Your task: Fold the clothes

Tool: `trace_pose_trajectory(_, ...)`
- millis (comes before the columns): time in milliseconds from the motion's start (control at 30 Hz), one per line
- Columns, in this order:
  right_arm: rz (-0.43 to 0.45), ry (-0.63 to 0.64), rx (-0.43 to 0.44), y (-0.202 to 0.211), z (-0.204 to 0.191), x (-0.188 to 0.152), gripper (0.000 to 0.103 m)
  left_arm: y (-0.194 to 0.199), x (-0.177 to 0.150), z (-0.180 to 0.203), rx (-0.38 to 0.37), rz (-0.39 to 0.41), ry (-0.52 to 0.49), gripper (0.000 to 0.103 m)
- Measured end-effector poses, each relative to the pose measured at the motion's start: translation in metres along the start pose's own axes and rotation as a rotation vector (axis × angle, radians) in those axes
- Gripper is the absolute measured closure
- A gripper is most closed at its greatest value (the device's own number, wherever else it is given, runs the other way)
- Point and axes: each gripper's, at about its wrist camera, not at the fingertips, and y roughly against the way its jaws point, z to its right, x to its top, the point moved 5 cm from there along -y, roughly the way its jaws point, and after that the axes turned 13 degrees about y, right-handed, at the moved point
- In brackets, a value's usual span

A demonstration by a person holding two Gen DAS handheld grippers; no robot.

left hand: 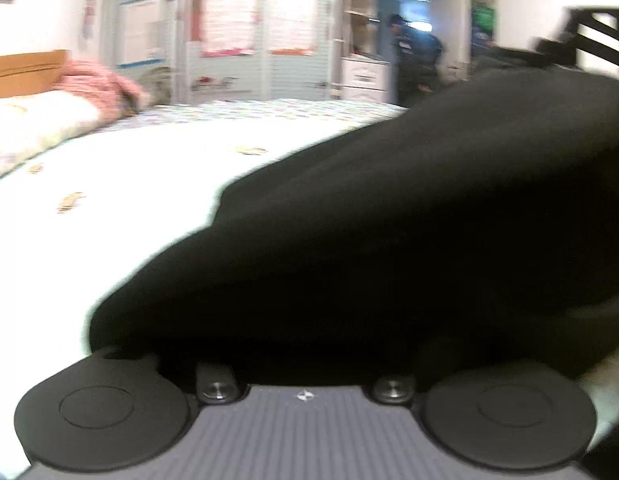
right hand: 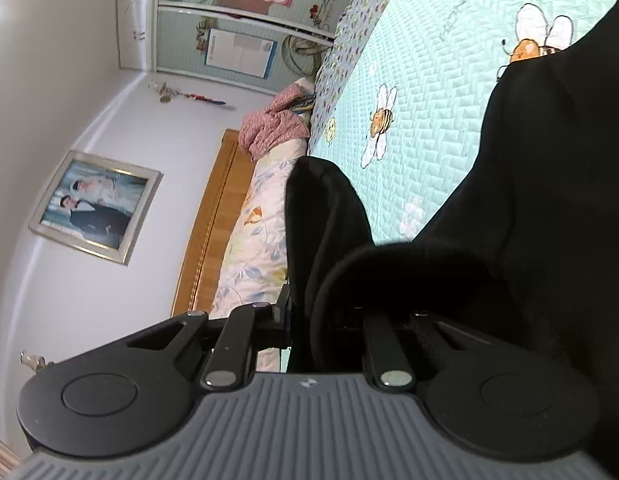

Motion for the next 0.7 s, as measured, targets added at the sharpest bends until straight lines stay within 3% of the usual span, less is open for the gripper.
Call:
trace_pose_trajectory(33,-0.001,0.005,-0.002,-0.001,0.001,0.0,0.087,0.001,0.001,-0.005,0.02,0.004,0.01,0.074)
trace_pose_trajectory(133,-0.003,0.005,-0.035,-0.002,0.015,0.0,0.087,0.001,-0.005,-0.004,0.032,-0.029,-0.007,0.075)
trace_pose_trajectory(267,-0.037,-0.054,-0.169,0.003,0.061,-0.009,0.086,0.006,-0.005,-0.001,0.005,-0.084,-0.038,0.074)
trace_pose_trajectory(300,-0.046,-0.076,-0.205,0.006,0.072,-0.012,0.086,0.011,-0.005,0.002,-0.025,-0.119,-0.033,0.068)
trace_pose_trajectory(400,-0.066,-0.102,-0.271,0.01,0.092,-0.021,0.079,0.027,-0.003,0.008,-0.112,-0.202,-0.02,0.038)
trace_pose_trajectory(467,-0.07,-0.098,-0.305,0.013,0.098,-0.022,0.067,0.039,-0.002,0.012,-0.171,-0.25,-0.011,0.037)
trace_pose_trajectory(600,-0.04,-0.057,-0.278,0.013,0.098,-0.016,0.067,0.057,0.006,0.018,-0.281,-0.301,0.018,0.037)
trace_pose_trajectory(700,-0.062,-0.025,-0.247,0.007,0.094,-0.014,0.067,0.08,0.004,0.024,-0.42,-0.319,0.051,0.037)
